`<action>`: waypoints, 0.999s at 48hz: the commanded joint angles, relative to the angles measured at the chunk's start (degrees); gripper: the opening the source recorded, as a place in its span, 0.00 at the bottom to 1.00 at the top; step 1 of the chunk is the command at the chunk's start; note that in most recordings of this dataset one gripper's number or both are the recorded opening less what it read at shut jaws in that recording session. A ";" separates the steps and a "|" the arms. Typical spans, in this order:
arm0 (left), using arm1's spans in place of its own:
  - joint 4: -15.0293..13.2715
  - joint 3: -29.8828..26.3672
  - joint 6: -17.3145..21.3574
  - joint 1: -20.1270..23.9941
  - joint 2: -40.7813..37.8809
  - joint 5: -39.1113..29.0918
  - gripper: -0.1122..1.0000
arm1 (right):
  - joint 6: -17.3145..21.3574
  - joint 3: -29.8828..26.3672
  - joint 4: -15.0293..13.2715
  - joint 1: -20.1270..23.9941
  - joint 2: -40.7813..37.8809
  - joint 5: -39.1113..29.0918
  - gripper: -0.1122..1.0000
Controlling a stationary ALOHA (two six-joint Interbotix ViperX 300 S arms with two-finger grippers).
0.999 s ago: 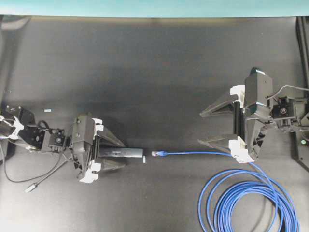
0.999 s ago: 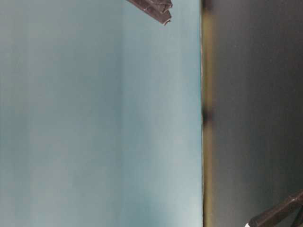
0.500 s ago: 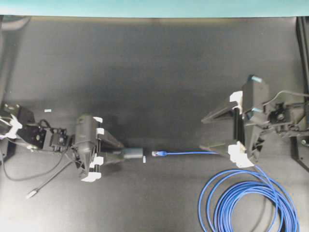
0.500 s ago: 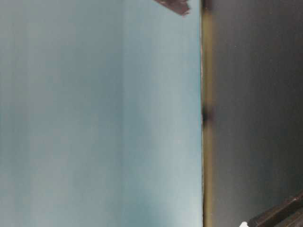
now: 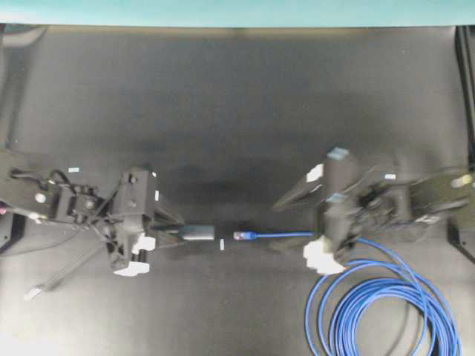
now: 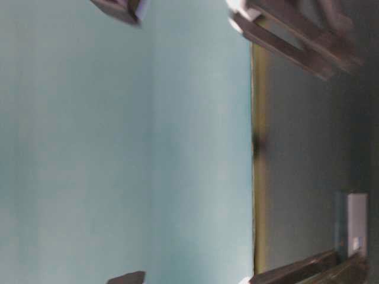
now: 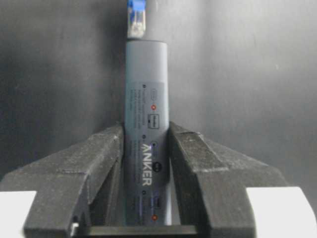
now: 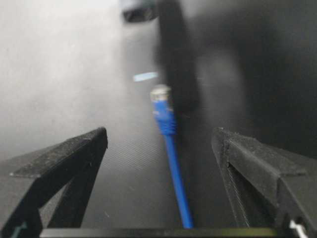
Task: Insert the LAN cable into the hub.
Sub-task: 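Grasp the blue LAN cable plug with the right gripper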
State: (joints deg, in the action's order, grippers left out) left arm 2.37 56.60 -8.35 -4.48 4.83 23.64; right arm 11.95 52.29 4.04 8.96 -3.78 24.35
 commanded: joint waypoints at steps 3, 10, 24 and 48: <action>0.18 -0.70 0.00 -0.18 2.29 -1.76 0.35 | -0.35 -3.52 0.00 0.09 -4.66 1.32 0.84; 0.18 -0.88 -0.26 -0.35 2.46 -2.72 0.35 | -0.79 -5.54 0.00 -0.09 -7.56 1.41 0.84; 0.26 -1.05 -0.35 -0.44 2.46 -2.90 0.35 | -0.97 -5.54 0.00 -0.44 -9.93 0.88 0.82; 0.18 -1.05 -0.53 -0.53 2.46 -3.52 0.35 | -0.53 -5.98 -0.09 0.09 -11.51 1.23 0.21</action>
State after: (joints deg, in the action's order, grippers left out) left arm 2.37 56.43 -8.88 -4.83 6.50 19.95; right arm 11.25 46.32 4.13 8.35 -15.29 25.05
